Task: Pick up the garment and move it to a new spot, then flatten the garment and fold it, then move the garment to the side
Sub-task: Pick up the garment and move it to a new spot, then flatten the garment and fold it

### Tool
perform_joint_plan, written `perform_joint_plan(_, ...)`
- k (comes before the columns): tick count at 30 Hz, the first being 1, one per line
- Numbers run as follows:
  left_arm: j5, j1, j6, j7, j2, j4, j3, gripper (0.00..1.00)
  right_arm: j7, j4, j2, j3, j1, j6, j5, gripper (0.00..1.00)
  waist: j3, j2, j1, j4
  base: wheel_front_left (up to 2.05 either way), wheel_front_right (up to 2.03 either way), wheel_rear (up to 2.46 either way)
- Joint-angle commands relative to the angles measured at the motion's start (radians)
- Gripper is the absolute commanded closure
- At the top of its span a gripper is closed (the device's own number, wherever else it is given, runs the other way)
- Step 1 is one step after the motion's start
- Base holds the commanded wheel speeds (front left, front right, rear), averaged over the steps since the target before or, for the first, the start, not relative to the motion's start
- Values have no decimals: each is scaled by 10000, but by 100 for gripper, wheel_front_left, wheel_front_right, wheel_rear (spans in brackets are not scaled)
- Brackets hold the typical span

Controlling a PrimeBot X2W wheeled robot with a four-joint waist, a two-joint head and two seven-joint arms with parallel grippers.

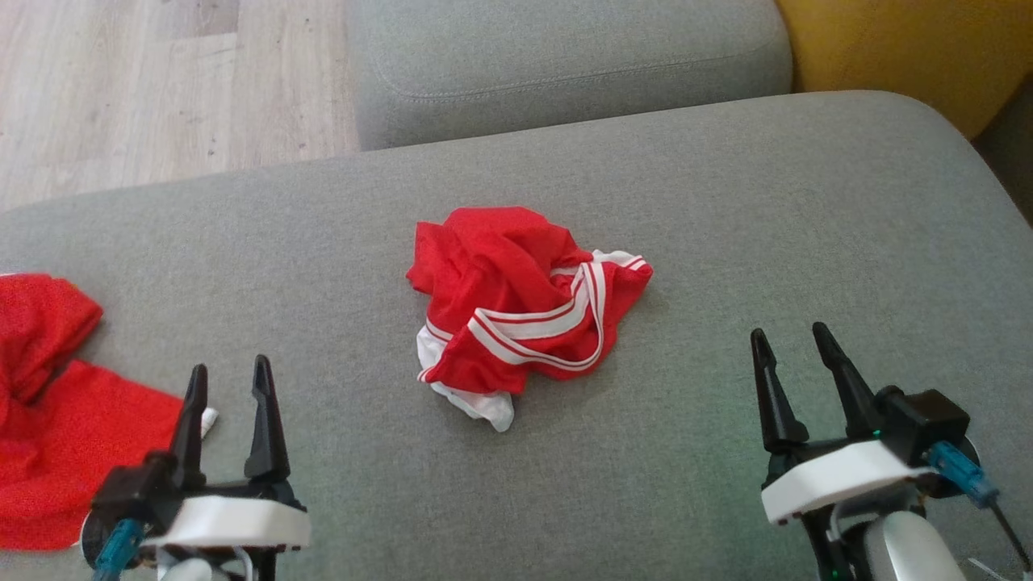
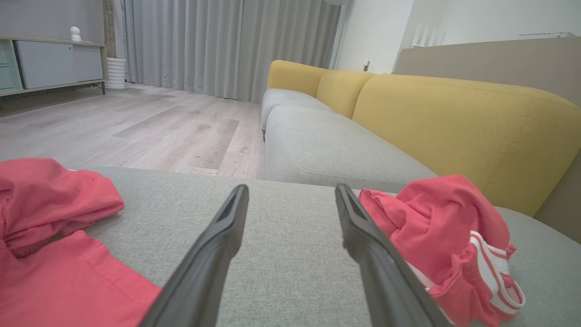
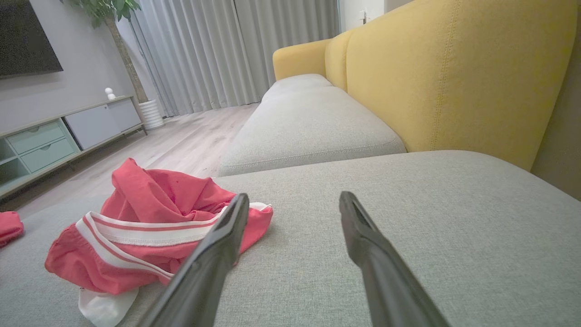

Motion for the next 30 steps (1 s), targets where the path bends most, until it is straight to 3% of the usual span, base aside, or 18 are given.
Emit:
perform_joint_plan(1,53,-295,-7,-120,91,-294,433,0,-2,-372,-58,241,-265,77,27,0,1,0,1,-11,0,0,0)
perform_joint_plan(8,-3,-309,10,-121,15,-156,439,0,131,-259,-58,304,-415,77,262,0,16,0,1,23,0,0,0)
perform_joint_plan(14,16,-419,29,-111,-31,-256,354,0,1120,119,-58,1277,-1570,77,793,0,352,0,1,274,0,0,0)
perform_joint_plan(22,106,-898,-58,-105,-188,-318,100,0,3231,2816,-58,2203,-4152,77,992,0,1159,0,1,910,0,0,0)
perform_joint_plan(30,237,-1388,-246,-110,-328,-202,-169,0,3412,5427,-58,2049,-5605,77,519,0,1727,0,1,1480,0,0,0)
